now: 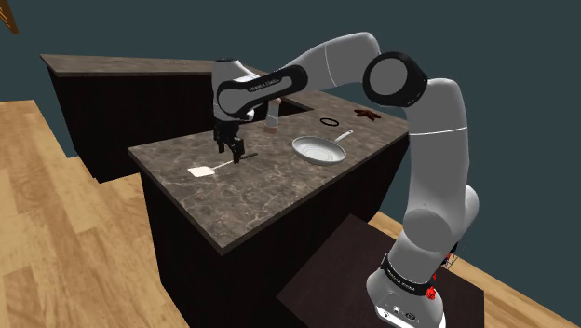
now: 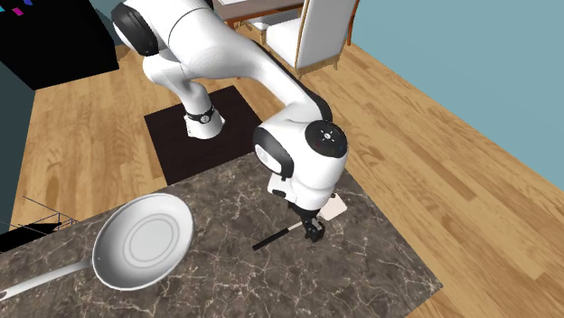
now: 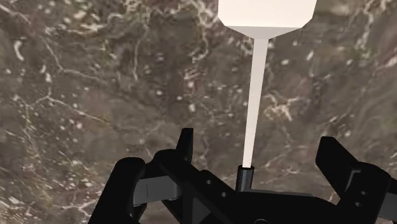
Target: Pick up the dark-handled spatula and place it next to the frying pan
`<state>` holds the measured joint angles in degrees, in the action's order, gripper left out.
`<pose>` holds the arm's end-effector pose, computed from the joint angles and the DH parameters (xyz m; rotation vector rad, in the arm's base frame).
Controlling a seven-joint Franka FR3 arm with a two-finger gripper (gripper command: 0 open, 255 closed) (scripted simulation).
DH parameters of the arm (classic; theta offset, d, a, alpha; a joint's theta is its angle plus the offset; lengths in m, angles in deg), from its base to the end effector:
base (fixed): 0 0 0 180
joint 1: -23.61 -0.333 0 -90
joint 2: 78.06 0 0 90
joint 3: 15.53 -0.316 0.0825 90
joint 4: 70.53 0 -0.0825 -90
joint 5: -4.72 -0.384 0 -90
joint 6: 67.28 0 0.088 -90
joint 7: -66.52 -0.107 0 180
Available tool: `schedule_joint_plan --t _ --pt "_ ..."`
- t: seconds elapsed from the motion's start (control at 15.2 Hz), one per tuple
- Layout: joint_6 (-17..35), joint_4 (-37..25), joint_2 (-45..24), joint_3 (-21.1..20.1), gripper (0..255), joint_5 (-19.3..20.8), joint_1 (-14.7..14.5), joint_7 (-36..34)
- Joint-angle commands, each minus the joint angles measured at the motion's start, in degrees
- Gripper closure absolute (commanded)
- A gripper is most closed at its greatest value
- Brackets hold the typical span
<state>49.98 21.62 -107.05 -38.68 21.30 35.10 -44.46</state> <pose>0.6727 0.0871 0.3509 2.1088 -2.2615 0.0702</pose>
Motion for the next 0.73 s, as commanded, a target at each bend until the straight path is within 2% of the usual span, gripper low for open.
schedule_joint_plan --t 0.0,0.53,0.59,0.66 --pt "1.4 0.7 -0.8 0.2 0 0.4 -0.1 -0.3" --pt "1.4 0.6 -0.8 0.2 0 0.4 -0.1 -0.3" --pt "1.4 0.6 -0.8 0.2 255 0.4 -0.1 -0.3" --pt "1.4 0.6 -0.8 0.2 255 0.4 -0.1 -0.3"
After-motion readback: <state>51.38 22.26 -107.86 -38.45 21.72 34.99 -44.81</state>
